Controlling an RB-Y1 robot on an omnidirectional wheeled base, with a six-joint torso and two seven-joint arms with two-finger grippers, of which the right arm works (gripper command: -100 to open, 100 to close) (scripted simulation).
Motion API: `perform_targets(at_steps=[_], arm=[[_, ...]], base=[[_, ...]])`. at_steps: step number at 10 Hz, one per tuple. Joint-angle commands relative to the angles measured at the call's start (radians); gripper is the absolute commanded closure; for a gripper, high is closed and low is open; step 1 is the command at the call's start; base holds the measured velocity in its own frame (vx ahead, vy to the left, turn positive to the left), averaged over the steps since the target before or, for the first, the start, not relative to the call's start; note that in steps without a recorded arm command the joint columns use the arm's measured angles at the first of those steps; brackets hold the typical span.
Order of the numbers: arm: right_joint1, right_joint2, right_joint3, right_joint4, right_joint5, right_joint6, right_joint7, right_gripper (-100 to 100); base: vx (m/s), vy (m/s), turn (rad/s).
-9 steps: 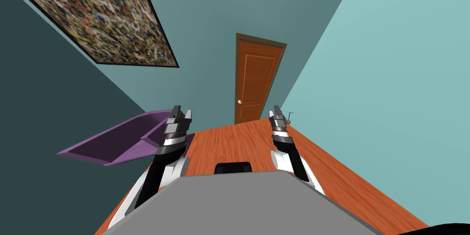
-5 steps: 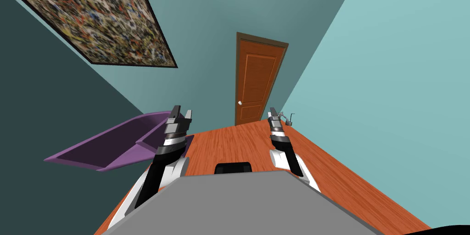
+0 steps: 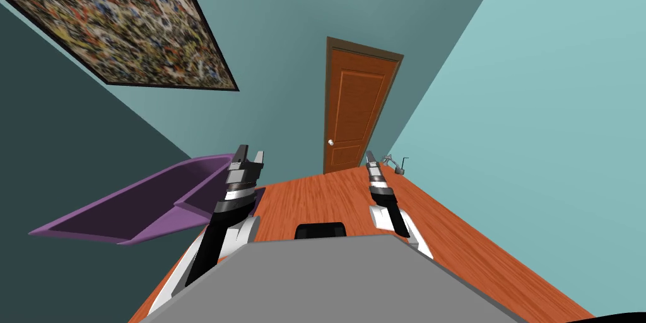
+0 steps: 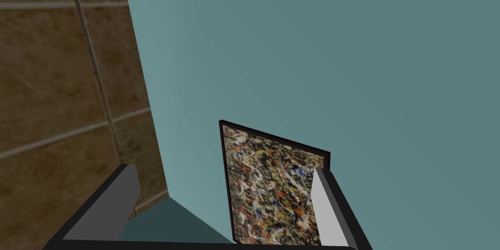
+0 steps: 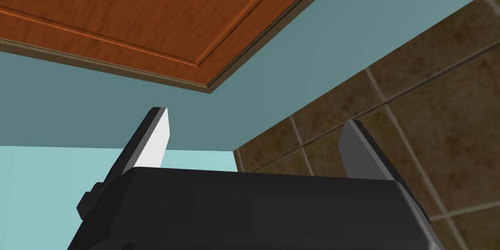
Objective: Pull the door open
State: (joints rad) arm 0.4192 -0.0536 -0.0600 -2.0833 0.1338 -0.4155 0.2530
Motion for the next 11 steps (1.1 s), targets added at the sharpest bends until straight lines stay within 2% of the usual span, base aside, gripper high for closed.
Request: perform_targets(at_steps=[1, 11], arm=[[-0.010, -0.006, -0.006, 0.028, 0.010, -0.008, 0.023, -100], [-0.085, -0.027, -0.036, 0.255, 0.091, -0.079, 0.190, -100]], base=[[0.079, 0.004, 0.008], [0.095, 0.006, 0.008]])
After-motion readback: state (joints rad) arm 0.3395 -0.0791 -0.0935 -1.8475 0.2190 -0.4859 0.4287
